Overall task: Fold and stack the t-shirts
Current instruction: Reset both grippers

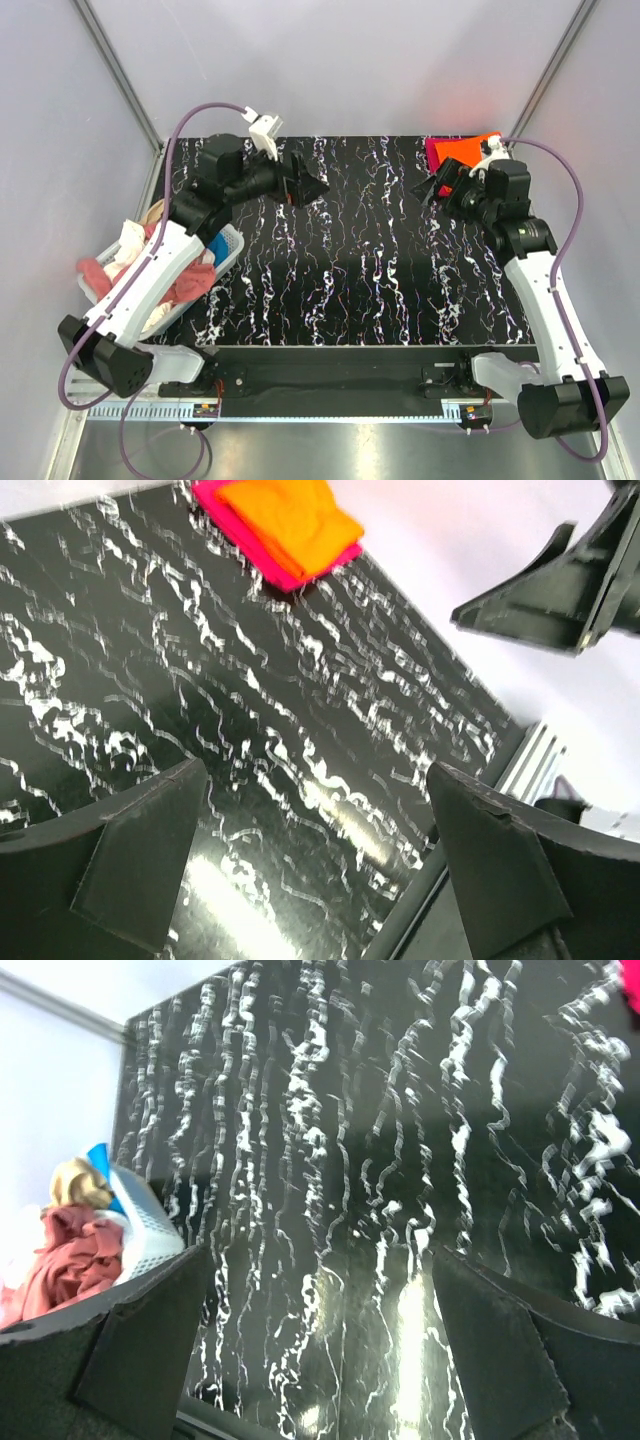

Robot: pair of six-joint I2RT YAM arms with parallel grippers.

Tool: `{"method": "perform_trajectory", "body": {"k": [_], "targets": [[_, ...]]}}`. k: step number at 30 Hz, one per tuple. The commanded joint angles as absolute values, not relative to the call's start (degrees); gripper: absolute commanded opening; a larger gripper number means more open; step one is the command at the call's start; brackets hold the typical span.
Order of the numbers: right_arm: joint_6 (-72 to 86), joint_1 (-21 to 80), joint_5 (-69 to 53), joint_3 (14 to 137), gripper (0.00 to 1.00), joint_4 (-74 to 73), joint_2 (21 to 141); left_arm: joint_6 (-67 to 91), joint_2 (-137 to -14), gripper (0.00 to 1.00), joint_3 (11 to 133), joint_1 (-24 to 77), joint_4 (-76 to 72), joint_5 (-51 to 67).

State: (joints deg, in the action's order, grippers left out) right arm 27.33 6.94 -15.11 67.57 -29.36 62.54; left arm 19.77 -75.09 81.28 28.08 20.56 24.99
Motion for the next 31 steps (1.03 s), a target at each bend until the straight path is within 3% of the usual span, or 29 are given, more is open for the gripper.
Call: {"method": "perform_trajectory", "body": {"k": [1,31], "targets": [[29.88,6.77,-11.69,67.85,1.0,-28.04,58.01,16.61,-71.72,0.99,78.58,28.83,16.08,22.33],[29.53,6.68,-11.69,68.12,1.0,-27.6,60.03,16.44,-69.87,0.99,76.99,29.18,14.94,21.01]]}}
